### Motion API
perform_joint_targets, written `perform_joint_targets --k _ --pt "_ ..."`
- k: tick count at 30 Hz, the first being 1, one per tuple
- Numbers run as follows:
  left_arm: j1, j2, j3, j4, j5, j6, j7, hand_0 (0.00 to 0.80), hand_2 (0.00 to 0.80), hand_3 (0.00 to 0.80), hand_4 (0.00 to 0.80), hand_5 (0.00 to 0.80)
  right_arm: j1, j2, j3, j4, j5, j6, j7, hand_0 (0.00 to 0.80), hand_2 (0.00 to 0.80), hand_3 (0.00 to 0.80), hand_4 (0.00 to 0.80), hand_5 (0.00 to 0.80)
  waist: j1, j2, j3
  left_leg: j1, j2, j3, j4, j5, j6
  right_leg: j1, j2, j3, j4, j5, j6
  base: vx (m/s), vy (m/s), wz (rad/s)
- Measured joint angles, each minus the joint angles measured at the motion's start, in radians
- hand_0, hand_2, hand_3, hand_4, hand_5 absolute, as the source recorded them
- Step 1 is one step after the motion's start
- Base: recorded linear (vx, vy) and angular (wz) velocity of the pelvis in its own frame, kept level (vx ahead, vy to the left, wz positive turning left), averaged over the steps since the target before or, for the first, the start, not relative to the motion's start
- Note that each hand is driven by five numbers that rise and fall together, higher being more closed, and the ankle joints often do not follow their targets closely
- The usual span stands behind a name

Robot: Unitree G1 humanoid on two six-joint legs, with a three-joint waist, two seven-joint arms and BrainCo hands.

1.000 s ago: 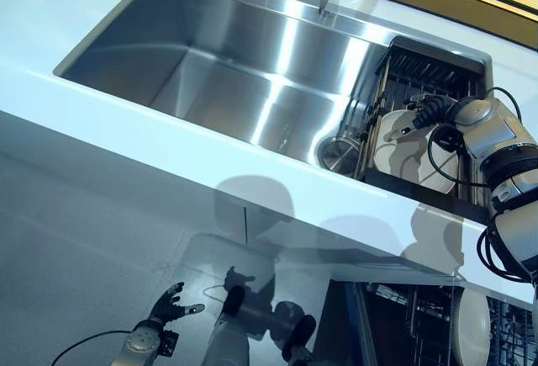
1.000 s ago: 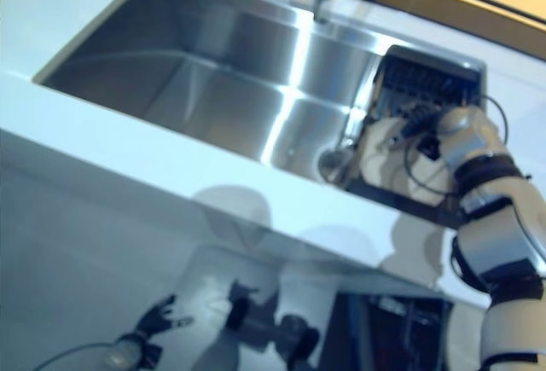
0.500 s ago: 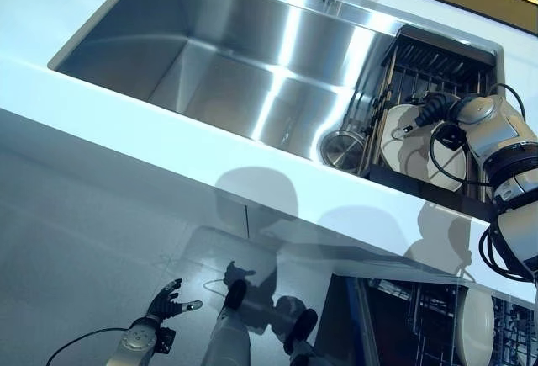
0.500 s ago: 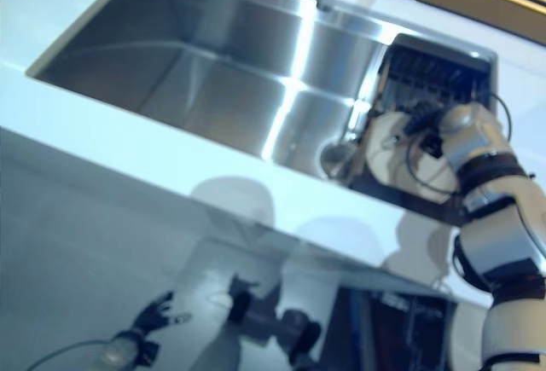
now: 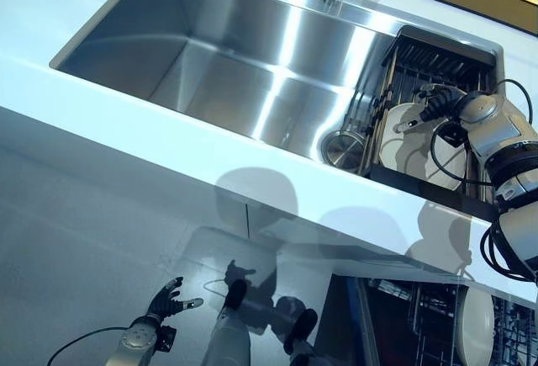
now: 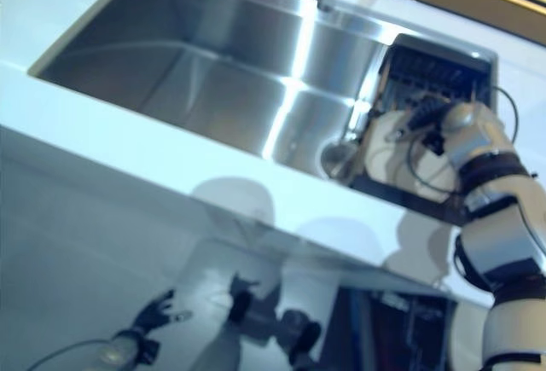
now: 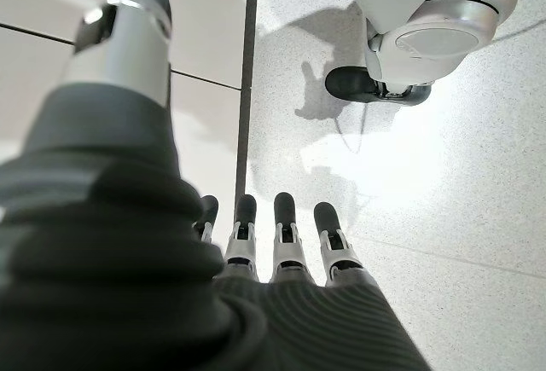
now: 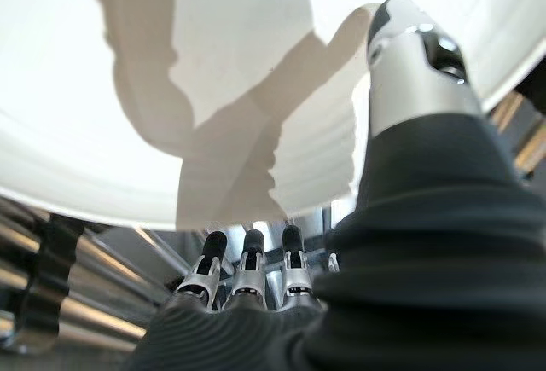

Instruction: Take plates into dishwasher

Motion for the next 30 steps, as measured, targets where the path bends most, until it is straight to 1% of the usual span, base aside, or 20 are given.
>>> perform_joint_targets --k 7,14,25,30 --pt "0.004 0.0 0.0 0.0 0.0 -0.005 0.0 0.0 0.0 0.0 0.0 0.0 -0.003 -0.008 0.002 0.0 0.001 0.002 0.002 0.0 0.0 0.0 0.0 0.0 0.004 -0.001 0.001 -0.001 0.0 0.0 0.002 0.0 0.0 0.0 0.0 0.001 0.0 0.001 -0.001 0.0 0.0 0.0" --pt "0.005 0.001 0.0 0.0 -0.001 -0.017 0.0 0.0 0.0 0.0 0.0 0.0 -0.003 -0.008 0.008 0.0 0.001 0.009 0.039 0.0 0.0 0.0 0.0 0.0 0.008 -0.003 0.001 -0.003 0.0 0.001 0.001 0.0 0.0 -0.003 0.0 0.002 0.0 0.001 -0.001 0.0 0.0 0.0" --pt "0.005 0.003 0.0 -0.001 -0.002 -0.018 0.001 0.0 0.0 0.0 0.0 0.0 -0.002 -0.008 0.04 0.002 0.001 0.009 0.082 0.0 0.0 0.0 0.0 0.0 0.01 -0.019 0.009 -0.009 0.001 0.001 0.001 0.0 0.0 -0.011 0.001 0.006 0.0 0.002 -0.001 0.0 0.0 0.0" --pt "0.005 0.003 0.0 -0.005 -0.008 -0.018 0.001 0.0 0.0 0.0 0.0 0.0 -0.005 -0.008 0.039 0.002 0.001 0.006 0.093 0.0 0.0 0.0 0.0 0.0 0.01 -0.02 0.01 -0.018 -0.001 0.002 0.003 0.0 0.0 -0.022 0.001 0.01 0.0 0.005 -0.001 0.0 0.0 0.0"
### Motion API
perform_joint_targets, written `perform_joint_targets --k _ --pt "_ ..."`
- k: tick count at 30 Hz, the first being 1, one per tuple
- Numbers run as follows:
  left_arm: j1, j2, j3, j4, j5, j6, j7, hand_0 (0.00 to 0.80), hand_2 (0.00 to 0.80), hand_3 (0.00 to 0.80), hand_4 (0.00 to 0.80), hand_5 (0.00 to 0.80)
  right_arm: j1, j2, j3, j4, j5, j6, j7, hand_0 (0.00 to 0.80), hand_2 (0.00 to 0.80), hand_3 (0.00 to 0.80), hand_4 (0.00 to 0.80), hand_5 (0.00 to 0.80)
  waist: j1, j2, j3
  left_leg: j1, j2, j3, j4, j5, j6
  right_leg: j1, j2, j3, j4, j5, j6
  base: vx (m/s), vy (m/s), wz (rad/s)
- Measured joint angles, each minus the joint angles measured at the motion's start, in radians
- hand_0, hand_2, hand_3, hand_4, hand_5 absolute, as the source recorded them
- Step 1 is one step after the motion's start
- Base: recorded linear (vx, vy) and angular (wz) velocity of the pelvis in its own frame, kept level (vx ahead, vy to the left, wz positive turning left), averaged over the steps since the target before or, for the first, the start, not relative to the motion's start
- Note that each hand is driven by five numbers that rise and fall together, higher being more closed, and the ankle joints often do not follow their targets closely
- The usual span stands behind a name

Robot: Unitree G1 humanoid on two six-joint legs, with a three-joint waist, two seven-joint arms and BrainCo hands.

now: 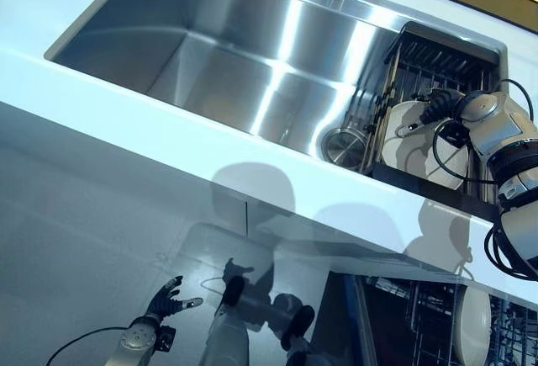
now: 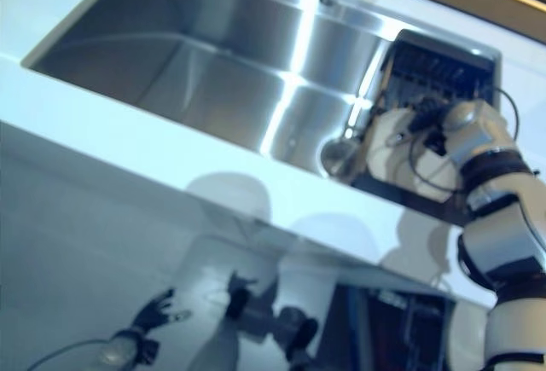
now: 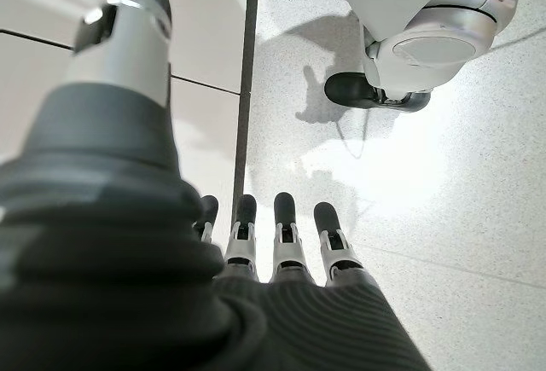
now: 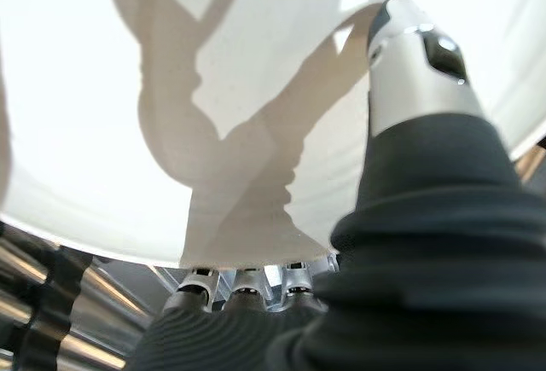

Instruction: Take plates into dishwasher

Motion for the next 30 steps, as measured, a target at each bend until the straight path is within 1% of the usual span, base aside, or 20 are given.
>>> perform_joint_targets --k 15,16,17,23,30 --pt "0.0 0.001 0.0 -0.001 -0.001 -0.001 0.0 0.0 0.0 0.0 0.0 0.0 -0.009 0.0 0.0 0.007 0.0 0.0 0.026 0.0 0.0 0.0 0.0 0.0 0.001 0.0 0.0 -0.002 0.0 0.001 0.0 0.0 0.0 -0.003 0.0 0.001 0.0 0.0 0.0 0.0 0.0 0.0" --pt "0.0 0.001 0.0 -0.001 -0.001 -0.001 0.0 0.0 0.0 0.0 0.0 0.0 -0.009 0.0 0.0 0.007 0.0 0.0 0.027 0.42 0.42 0.42 0.42 0.42 0.001 0.0 0.0 -0.002 0.0 0.001 0.0 0.0 0.0 -0.003 0.0 0.001 0.0 0.0 0.0 0.0 0.0 0.0" --pt "0.0 0.002 0.0 -0.001 -0.001 -0.001 0.0 0.0 0.0 0.0 0.0 0.0 -0.011 -0.001 0.0 0.007 -0.001 -0.001 0.024 0.794 0.794 0.794 0.794 0.794 0.001 0.0 0.0 -0.002 0.0 0.001 0.0 0.0 0.0 -0.003 0.0 0.001 0.0 0.0 0.0 0.0 0.0 0.0" --pt "0.0 0.003 0.0 -0.001 -0.001 -0.001 0.001 0.0 0.0 0.0 0.0 0.0 -0.032 -0.024 0.0 0.011 -0.001 -0.01 0.023 0.8 0.8 0.8 0.8 0.8 0.002 0.0 0.0 -0.002 0.0 0.001 -0.002 0.0 0.0 -0.004 0.0 0.002 -0.001 0.0 0.0 0.0 0.0 0.0" --pt "0.0 0.003 0.0 -0.002 -0.001 -0.002 0.001 0.0 0.0 0.0 0.0 0.0 -0.034 -0.024 0.0 0.012 -0.001 -0.011 0.02 0.8 0.8 0.8 0.8 0.8 0.001 0.0 0.0 -0.002 0.0 0.001 -0.005 0.0 0.0 -0.006 0.001 0.002 -0.001 0.0 0.0 0.0 0.0 0.0"
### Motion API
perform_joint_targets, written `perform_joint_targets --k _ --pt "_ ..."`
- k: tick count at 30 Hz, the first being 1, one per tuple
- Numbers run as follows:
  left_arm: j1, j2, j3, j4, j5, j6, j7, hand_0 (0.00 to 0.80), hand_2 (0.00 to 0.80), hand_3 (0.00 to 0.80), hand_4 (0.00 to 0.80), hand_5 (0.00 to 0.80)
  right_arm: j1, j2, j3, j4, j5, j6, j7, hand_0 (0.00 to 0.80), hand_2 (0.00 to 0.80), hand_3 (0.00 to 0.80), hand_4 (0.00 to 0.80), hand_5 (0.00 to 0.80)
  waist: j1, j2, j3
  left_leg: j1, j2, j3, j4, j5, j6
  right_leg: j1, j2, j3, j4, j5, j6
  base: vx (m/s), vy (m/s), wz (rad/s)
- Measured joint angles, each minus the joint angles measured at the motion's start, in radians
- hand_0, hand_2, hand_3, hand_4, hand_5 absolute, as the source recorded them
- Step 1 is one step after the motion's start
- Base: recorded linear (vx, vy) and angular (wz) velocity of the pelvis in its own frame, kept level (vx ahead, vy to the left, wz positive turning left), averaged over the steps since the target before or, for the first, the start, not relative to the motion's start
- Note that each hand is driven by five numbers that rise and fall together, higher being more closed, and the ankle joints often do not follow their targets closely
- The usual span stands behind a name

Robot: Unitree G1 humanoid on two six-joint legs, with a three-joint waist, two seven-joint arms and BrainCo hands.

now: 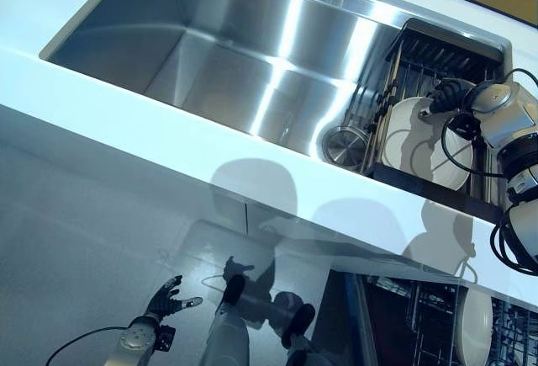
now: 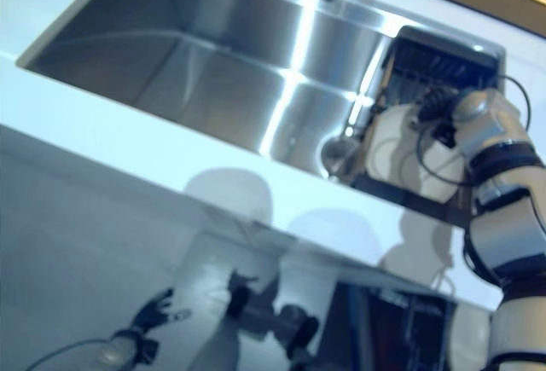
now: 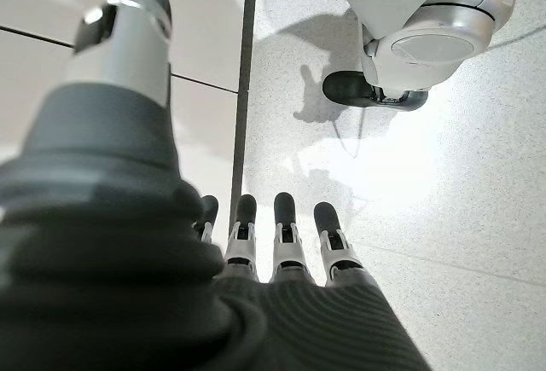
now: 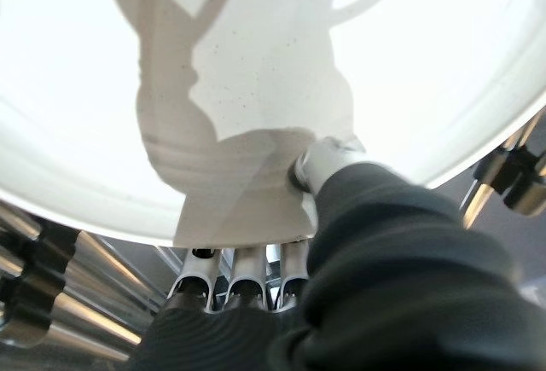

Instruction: Take plates into dishwasher

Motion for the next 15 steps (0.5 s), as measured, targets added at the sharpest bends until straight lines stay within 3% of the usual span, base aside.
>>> perform_joint_targets --k 15 --pt "0.0 0.001 0.0 -0.004 0.0 0.0 0.001 0.0 0.0 0.0 0.0 0.0 0.0 -0.002 0.0 -0.001 0.001 -0.001 0.001 0.8 0.8 0.8 0.8 0.8 0.001 -0.001 0.0 0.003 -0.003 0.001 0.002 0.0 0.0 0.003 0.0 0.002 0.0 0.002 -0.001 0.0 0.0 0.0"
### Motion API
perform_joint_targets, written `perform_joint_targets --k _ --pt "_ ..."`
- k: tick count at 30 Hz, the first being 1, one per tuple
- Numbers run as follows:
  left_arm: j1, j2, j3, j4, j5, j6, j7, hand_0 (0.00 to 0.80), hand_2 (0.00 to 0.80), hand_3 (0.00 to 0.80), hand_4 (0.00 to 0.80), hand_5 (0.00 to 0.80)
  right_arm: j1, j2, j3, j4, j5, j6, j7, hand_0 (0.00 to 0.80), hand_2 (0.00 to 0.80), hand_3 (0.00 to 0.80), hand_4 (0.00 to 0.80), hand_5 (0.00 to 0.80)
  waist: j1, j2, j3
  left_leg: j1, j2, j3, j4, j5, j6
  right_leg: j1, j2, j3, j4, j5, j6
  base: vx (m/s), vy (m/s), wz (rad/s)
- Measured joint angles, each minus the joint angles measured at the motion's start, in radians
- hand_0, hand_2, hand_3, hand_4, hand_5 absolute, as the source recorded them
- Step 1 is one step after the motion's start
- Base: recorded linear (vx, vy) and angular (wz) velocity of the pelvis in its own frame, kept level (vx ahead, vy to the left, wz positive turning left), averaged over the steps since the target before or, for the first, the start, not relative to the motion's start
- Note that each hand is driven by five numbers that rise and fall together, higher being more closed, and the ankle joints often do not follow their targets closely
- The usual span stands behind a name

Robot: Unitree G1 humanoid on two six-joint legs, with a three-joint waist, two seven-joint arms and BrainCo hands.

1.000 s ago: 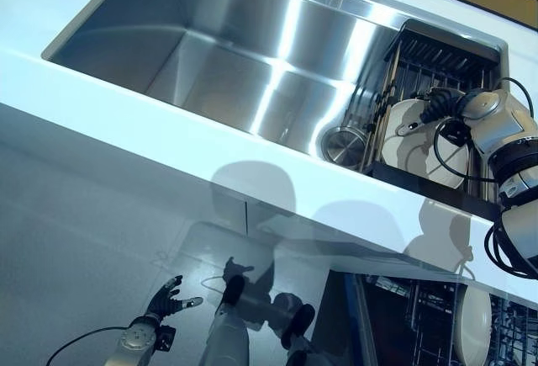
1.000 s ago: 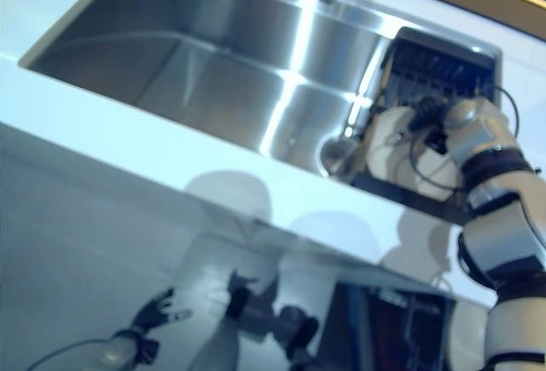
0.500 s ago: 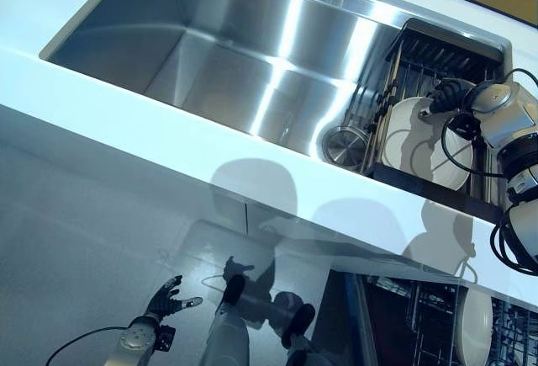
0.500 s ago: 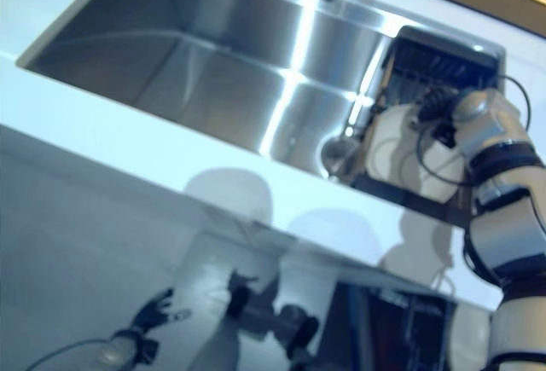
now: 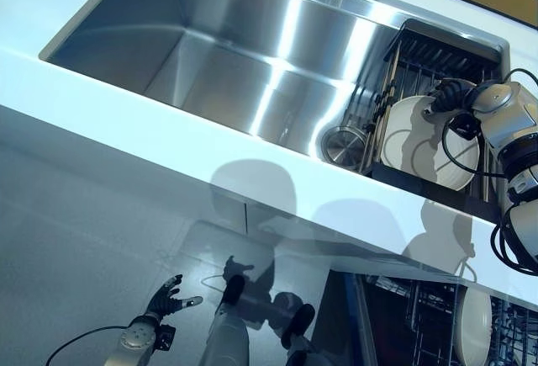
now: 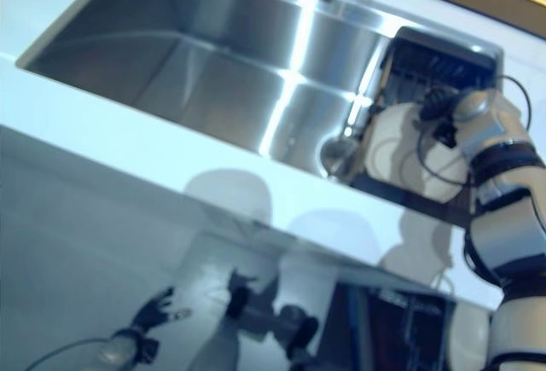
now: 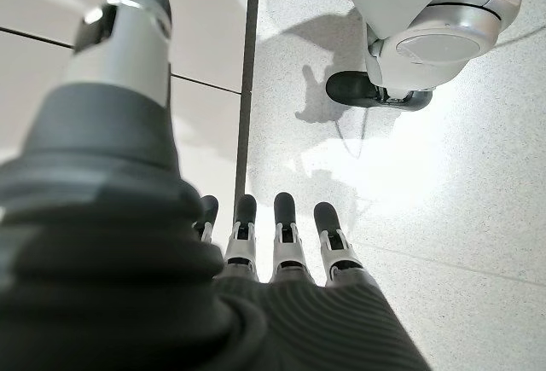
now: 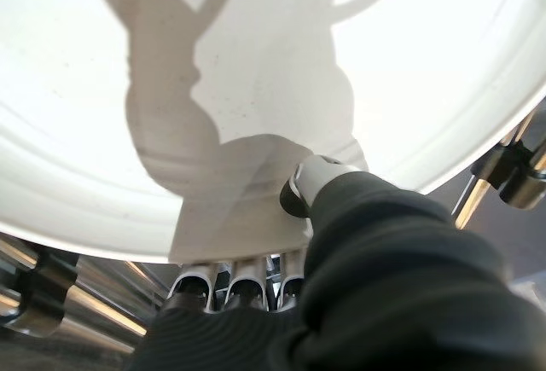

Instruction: Take plates into dishwasher

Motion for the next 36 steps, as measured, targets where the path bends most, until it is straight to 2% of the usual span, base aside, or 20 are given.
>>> perform_joint_targets --k 8,17,36 --pt "0.0 0.0 0.0 0.0 0.0 0.0 0.001 0.0 0.0 0.0 0.0 0.0 0.0 -0.002 0.0 -0.001 0.011 -0.001 -0.002 0.8 0.8 0.8 0.8 0.8 -0.002 -0.001 0.0 0.008 0.0 0.002 -0.001 0.0 0.0 0.007 0.0 0.003 0.0 0.002 0.0 -0.006 0.008 0.0" --pt "0.001 0.0 0.001 0.0 0.001 -0.001 0.007 0.0 0.0 0.0 0.0 0.0 0.0 -0.004 0.0 -0.024 0.039 -0.009 -0.015 0.8 0.8 0.8 0.8 0.8 -0.005 -0.008 0.0 0.023 -0.001 0.025 -0.004 0.0 0.001 0.015 0.0 0.021 -0.013 0.016 0.001 -0.006 0.034 -0.06" --pt "0.001 0.001 0.014 0.025 0.01 0.0 0.028 0.0 0.0 0.0 0.0 0.0 0.0 -0.025 0.001 -0.125 0.109 -0.031 -0.054 0.8 0.8 0.8 0.8 0.8 -0.038 -0.044 -0.011 0.1 -0.007 0.057 -0.035 0.005 0.01 0.062 -0.001 0.067 -0.023 0.028 0.009 -0.002 0.024 -0.06"
